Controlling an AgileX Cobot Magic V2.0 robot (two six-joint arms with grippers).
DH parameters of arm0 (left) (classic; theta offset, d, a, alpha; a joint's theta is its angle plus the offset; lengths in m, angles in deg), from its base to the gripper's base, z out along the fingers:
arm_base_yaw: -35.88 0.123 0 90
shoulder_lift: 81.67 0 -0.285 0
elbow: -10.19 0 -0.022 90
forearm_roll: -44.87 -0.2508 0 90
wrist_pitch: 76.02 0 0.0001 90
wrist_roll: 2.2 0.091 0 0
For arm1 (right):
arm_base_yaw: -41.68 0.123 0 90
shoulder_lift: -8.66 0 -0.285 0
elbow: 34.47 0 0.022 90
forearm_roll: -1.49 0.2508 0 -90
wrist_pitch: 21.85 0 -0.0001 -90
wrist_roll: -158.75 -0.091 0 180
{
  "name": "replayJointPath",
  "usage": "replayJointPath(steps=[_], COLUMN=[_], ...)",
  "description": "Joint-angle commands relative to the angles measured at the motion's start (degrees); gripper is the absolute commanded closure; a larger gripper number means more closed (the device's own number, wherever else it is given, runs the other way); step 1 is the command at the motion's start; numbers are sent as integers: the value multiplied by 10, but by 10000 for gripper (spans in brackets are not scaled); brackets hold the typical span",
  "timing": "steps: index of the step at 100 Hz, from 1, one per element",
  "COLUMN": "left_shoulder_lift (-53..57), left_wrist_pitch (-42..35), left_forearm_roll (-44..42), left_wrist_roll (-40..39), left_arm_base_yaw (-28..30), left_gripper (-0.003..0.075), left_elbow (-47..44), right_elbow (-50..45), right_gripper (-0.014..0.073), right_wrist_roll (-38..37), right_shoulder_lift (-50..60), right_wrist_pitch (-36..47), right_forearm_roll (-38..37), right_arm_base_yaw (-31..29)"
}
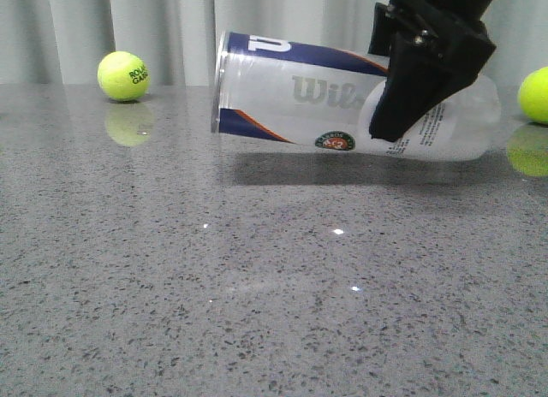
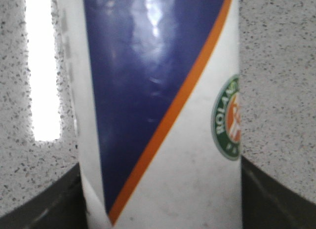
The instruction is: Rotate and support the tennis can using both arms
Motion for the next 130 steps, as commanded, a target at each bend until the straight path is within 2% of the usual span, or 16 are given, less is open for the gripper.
replayJointPath(steps=[1, 16, 21, 28, 38, 42, 50, 79, 109, 114, 119, 130], left_shoulder_lift=[14, 14, 14, 14, 14, 14, 14, 14, 14, 14, 14, 14], left_wrist_pitch=[-44, -44, -44, -44, -44, -44, -44, -44, -44, -44, -44, -44], left_forearm_roll=[4, 4, 4, 4, 4, 4, 4, 4, 4, 4, 4, 4], left_wrist_roll=[-1, -1, -1, -1, -1, -1, -1, -1, -1, -1, -1, -1], left_arm_base_yaw=[1, 1, 1, 1, 1, 1, 1, 1, 1, 1, 1, 1], left_gripper=[739, 739, 739, 739, 739, 739, 739, 739, 739, 739, 739, 739], left_elbow=[-25, -25, -25, -25, -25, -25, -25, -25, -25, -25, -25, -25], right_elbow=[17, 17, 17, 17, 17, 17, 17, 18, 18, 18, 18, 18], right_gripper=[392, 384, 351, 237, -5, -74, -48, -50, -37, 4, 92, 444], right_wrist_roll=[13, 13, 13, 13, 13, 13, 13, 13, 5, -18, -51, -127], right_shoulder_lift=[9, -2, -2, -1, -1, -1, -1, 10, 90, 105, 117, 135], right_wrist_pitch=[9, 7, 7, 0, -8, -8, -8, -10, -34, -43, -52, -68], right_forearm_roll=[5, 5, 5, 2, 2, 2, 2, 2, 6, 14, 16, 16], right_arm_base_yaw=[-1, -1, -1, -1, -1, -1, -1, -1, -1, -1, -1, -1])
